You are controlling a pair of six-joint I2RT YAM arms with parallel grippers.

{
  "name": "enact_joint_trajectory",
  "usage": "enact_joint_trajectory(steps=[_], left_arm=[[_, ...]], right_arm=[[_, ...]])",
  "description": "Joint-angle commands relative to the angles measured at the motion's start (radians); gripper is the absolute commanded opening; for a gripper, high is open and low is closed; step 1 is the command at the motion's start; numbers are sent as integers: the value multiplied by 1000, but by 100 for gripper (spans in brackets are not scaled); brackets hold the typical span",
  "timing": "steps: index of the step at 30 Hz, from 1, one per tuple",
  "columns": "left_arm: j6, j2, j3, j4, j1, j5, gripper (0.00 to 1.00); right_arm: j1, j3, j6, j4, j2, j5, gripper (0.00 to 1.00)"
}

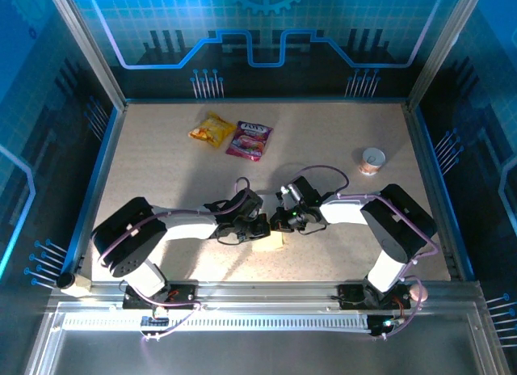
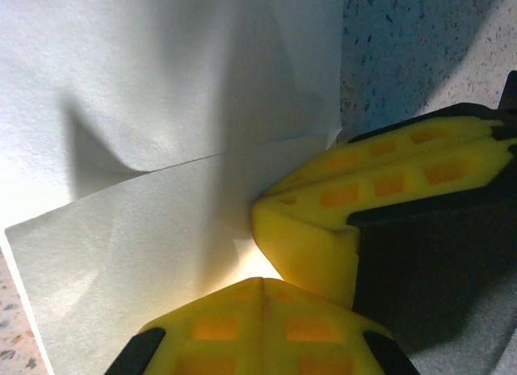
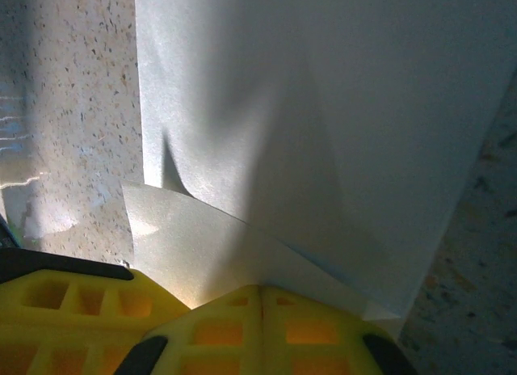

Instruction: Fold a paper plane with a square sheet of paper (fold left side to right side)

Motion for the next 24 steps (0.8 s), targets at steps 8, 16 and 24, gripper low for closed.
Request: enact_joint_trajectory(steps=[8, 16, 24], left_arm=[[5, 40, -51, 30, -1, 30, 0], [5, 3, -101, 19, 0, 28, 0], [24, -50, -153, -1, -1, 54, 0]], right_arm=[[3, -27, -35, -161, 75, 111, 0], [-1, -13, -46, -181, 94, 117, 0], [-14, 2, -69, -214, 118, 125, 0]])
